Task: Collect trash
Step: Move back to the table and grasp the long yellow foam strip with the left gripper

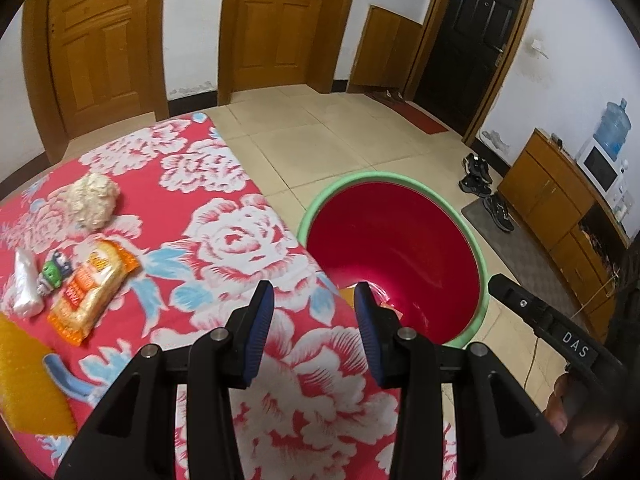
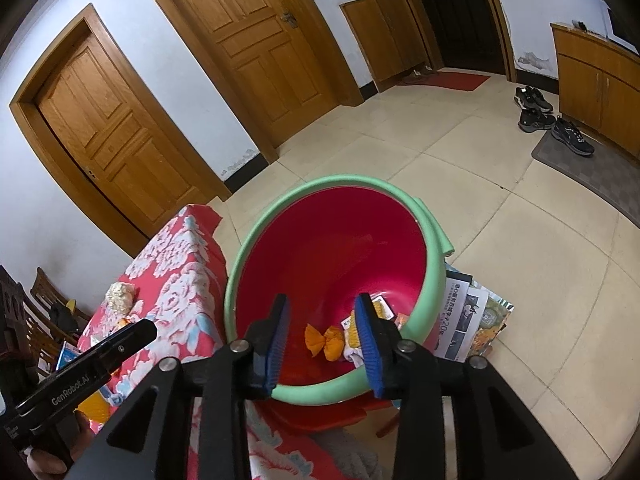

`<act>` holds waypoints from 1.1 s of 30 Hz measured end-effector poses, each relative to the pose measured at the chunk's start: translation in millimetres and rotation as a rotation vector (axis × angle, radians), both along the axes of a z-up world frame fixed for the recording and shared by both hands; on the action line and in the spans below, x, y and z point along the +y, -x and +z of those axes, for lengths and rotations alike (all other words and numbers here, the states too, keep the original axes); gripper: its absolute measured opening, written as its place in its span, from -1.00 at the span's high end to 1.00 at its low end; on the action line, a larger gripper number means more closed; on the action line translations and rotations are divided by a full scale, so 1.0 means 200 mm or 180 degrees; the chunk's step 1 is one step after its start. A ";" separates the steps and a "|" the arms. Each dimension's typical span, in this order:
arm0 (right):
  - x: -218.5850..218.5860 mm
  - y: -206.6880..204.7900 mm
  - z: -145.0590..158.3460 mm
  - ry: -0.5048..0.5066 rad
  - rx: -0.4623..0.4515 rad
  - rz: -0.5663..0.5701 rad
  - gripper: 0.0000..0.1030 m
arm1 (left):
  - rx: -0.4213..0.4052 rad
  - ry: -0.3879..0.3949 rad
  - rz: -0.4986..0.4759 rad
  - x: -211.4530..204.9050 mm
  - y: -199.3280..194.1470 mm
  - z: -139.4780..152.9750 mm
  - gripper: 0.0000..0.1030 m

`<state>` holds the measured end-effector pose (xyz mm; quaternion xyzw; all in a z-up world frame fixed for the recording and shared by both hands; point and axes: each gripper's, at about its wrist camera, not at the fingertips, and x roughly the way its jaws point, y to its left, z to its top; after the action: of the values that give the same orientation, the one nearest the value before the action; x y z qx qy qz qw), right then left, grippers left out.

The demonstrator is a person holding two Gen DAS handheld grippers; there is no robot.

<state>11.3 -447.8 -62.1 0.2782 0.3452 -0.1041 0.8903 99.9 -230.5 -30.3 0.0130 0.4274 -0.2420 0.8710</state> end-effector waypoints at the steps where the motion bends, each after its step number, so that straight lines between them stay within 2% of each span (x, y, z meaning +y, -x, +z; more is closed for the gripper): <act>1: 0.01 0.01 0.01 -0.0001 -0.0012 0.0011 0.23 | -0.0007 0.0003 0.0018 0.01 0.01 0.01 0.20; 17: 0.26 0.06 0.14 0.0068 -0.0186 0.0283 0.11 | -0.0181 0.0045 0.0332 0.31 0.12 0.13 0.20; 33: 0.50 0.06 0.19 0.0122 -0.0224 0.0573 0.08 | -0.0314 0.0067 0.0797 0.67 0.18 0.19 0.20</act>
<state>-0.3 -348.6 -24.8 0.2325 0.3352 -0.0204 0.9128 63.6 -97.5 7.1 -0.0378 0.3797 -0.1350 0.9144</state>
